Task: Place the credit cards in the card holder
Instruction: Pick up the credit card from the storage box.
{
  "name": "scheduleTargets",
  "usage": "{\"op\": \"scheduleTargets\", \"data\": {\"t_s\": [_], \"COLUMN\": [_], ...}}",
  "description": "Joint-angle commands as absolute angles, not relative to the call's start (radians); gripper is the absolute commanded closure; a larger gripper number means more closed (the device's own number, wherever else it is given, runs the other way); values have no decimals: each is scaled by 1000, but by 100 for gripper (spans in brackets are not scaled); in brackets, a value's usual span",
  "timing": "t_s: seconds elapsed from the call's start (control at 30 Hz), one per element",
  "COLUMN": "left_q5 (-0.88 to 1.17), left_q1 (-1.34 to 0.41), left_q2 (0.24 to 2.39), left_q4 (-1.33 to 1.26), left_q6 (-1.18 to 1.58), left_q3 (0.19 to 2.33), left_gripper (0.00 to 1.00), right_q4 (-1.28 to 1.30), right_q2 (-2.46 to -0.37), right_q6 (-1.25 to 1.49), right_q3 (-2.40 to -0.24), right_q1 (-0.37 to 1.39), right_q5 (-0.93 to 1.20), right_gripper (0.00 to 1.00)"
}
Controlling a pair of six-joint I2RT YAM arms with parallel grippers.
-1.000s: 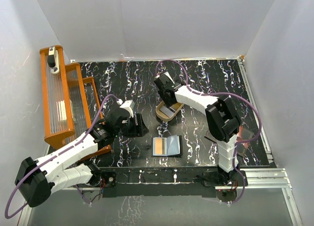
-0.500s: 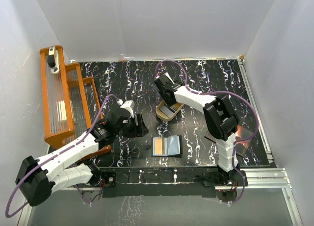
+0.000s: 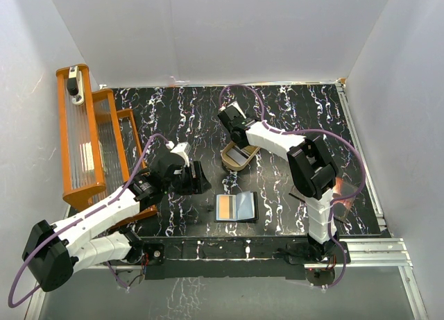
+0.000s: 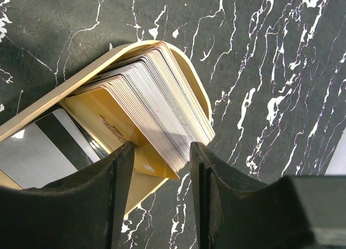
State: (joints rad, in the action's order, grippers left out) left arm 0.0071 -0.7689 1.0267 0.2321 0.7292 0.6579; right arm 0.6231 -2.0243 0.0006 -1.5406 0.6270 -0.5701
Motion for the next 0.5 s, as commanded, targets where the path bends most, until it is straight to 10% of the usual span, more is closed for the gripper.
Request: {"op": "scheduleTargets", "data": {"t_s": [0.0, 0.47], "left_q5": [12, 26], "left_q1": [-770, -769], "left_q2": [1009, 1010], "left_q4": [225, 232], "left_q6": [732, 730], "left_q3": [654, 664], "left_gripper": [36, 36], "right_q4": [571, 587], "right_q2": [-1999, -1992], "right_q6": [-3, 9], "right_q3": [-1548, -1568], "right_q1": [616, 617], "right_q5": [-613, -596], "right_gripper": [58, 71]}}
